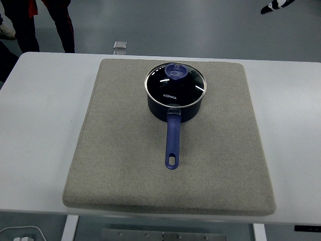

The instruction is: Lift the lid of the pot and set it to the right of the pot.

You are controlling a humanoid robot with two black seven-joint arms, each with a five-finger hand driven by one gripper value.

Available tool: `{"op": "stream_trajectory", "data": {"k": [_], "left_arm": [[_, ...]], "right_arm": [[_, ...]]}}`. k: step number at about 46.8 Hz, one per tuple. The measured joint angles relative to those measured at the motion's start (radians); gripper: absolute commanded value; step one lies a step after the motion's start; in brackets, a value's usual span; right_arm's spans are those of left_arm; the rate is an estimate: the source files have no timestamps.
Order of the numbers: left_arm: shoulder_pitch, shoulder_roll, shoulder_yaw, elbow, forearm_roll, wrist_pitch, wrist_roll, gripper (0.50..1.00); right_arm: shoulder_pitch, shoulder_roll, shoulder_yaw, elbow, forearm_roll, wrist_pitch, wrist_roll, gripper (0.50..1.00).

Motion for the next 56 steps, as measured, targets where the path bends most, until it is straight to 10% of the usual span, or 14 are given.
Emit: {"op": "stream_trajectory", "data": {"k": [56], "left_arm": [[0.0,0.0,0.0,0.0,0.0,0.0,0.0,1.0]], "right_arm": [[0.005,0.011,0.021,0.235,-0.168,0.0,0.003,0.923]]}}
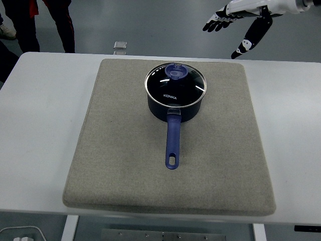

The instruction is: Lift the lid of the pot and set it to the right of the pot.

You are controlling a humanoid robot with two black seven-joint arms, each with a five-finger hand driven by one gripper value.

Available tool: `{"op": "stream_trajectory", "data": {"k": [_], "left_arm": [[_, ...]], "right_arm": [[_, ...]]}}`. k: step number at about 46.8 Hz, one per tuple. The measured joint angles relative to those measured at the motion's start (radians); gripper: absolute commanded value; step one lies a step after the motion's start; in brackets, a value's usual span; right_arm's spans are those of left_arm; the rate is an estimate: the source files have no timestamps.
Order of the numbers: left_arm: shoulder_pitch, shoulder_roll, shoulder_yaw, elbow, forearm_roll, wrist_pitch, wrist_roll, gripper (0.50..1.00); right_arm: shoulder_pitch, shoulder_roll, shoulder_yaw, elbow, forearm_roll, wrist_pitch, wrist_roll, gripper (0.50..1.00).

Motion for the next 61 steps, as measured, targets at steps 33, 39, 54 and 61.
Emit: {"op": "stream_trajectory", "data": {"k": [33,39,54,61], "left_arm": [[0.0,0.0,0.0,0.0,0.0,0.0,0.0,1.0],[0.0,0.0,0.0,0.0,0.0,0.0,0.0,1.0],[0.0,0.0,0.0,0.0,0.0,0.0,0.0,1.0],[0.0,0.0,0.0,0.0,0.0,0.0,0.0,1.0]], "right_arm": [[-0.06,-0.007,-0.012,-0.009,0.021,0.0,-0.006,0.921],[-0.079,-0.002,-0.008,-0.009,0.042,0.0,-0.006,0.921],[-0.075,-0.004,-0.008,0.002,0.033,0.0,0.004,0.921],[-0.069,0.007,-0.01,0.011,-0.02,0.0,0.006,0.921]]}}
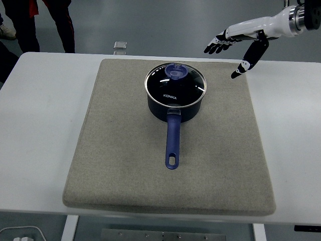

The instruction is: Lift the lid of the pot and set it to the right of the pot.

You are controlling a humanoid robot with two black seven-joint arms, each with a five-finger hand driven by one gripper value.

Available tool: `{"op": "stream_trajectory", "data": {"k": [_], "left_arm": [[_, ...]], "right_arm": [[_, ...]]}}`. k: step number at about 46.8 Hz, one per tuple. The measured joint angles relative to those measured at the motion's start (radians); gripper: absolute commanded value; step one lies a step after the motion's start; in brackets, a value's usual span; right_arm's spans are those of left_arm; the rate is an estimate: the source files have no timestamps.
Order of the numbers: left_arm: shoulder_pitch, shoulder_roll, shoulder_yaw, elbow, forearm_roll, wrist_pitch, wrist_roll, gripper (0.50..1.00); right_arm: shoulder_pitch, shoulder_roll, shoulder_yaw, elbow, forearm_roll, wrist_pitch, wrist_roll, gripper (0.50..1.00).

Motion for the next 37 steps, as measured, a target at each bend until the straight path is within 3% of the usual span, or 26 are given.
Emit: {"op": "stream_trajectory", "data": {"k": [15,29,37], "left_arm": [[0.0,0.0,0.0,0.0,0.0,0.0,0.0,1.0],[0.0,0.0,0.0,0.0,0.0,0.0,0.0,1.0],[0.0,0.0,0.0,0.0,0.0,0.0,0.0,1.0]], "right_arm": [[0.069,0.04,0.034,0.019,-0.045,0.0,0.1,0.917],[0.08,0.063,0.036,0.011,-0.086,0.0,0.104,0.917],[0.068,0.102,0.031,-0.021,-0.11,-0.051,0.104,0.917]]}}
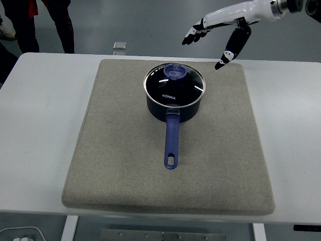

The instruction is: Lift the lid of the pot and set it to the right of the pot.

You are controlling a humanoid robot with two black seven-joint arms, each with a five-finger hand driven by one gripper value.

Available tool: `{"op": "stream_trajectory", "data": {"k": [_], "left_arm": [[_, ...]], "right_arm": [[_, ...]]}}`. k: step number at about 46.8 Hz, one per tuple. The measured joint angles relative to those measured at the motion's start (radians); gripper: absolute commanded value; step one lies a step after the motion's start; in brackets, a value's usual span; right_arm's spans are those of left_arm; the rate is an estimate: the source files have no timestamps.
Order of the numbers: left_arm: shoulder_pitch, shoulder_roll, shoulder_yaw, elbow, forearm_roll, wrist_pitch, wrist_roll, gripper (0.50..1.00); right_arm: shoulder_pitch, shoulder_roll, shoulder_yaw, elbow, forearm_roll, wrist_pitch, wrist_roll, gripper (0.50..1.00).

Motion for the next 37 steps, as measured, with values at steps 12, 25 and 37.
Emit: {"op": "stream_trajectory", "data": {"k": [12,25,37], "left_arm": [[0.0,0.0,0.0,0.0,0.0,0.0,0.0,1.0],[0.0,0.0,0.0,0.0,0.0,0.0,0.0,1.0],[0.0,0.0,0.0,0.0,0.0,0.0,0.0,1.0]], "right_arm": [[0.012,0.039,0.01,-0.039,0.019,-0.007,0.0,0.917],[-0.017,0.118,0.006,-0.042,0.016,-0.054,0.0,0.917],[-0.055,0.125,0.006,-0.066,0.011,-0.102,0.0,0.917]]}}
